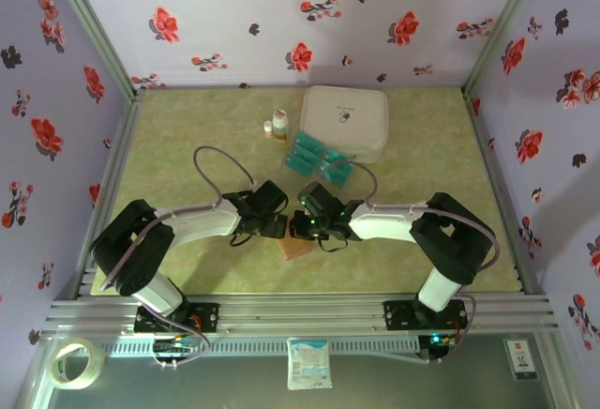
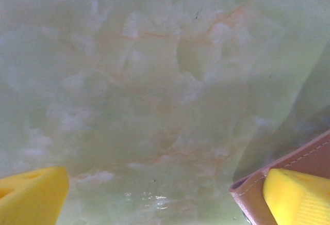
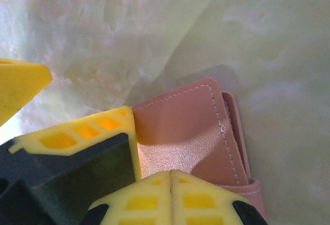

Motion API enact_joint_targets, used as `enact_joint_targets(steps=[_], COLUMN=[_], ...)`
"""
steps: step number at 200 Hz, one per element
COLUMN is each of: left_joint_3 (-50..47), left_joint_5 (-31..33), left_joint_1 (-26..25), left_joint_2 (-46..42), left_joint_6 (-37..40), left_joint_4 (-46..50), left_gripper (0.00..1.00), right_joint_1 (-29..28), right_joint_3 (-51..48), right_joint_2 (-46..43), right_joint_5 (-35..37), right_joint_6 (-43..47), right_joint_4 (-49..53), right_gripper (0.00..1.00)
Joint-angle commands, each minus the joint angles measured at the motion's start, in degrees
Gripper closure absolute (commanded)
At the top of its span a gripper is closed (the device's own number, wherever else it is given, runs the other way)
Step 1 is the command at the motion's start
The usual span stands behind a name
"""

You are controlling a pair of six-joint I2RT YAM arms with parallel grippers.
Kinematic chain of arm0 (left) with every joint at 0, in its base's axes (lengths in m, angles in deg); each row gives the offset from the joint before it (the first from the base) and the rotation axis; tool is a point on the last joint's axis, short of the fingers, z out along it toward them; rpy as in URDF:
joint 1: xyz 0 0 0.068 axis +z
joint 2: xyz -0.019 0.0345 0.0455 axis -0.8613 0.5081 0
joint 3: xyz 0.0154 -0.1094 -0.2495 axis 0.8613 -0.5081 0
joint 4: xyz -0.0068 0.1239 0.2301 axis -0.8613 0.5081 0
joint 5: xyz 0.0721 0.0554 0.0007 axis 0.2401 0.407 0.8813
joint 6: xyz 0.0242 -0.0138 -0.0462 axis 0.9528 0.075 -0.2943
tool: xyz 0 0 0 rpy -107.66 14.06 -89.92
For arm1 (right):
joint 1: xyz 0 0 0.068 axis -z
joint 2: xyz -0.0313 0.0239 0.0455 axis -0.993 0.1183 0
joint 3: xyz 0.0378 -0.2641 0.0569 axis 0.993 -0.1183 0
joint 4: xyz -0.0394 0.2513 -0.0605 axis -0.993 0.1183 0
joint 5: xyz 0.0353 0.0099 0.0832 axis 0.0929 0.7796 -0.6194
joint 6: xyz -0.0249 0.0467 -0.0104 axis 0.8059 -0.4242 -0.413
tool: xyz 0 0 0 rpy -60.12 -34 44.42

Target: Put the credit cards into the card holder

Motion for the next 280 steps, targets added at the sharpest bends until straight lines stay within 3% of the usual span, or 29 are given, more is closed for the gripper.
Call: enact_joint_targets(steps=[1,40,130,280], left_joint_3=[-1.6,-1.7,-1.5,-1.1], left_joint_5=[0.5,0.4,0.4,0.3], left_joint_1=[-0.6,-0.7,-0.8,-1.2], left_joint_2=[4.3,4.8,5.9,6.6], left_joint_6=[0.1,0.0,-0.2,-0.2], left_joint_4=[1.6,1.4,1.2,1.2], left_gripper=[0.00,0.00,0.00,0.00], right_joint_1=[-1.2,-1.3,0.7,1.3], right_joint_3=[-3.4,-6.3,1.4,1.1], right_joint_2=[0.2,-1.8,-6.0,-1.0], right_joint_5=[0.4,1.7,3.6,2.4], right_joint_6=[-1.8,-2.2,3.0,2.2], right_joint_4=[-0.8,-2.2,5.3,1.7], right_gripper=[1.00,1.00,1.00,1.00])
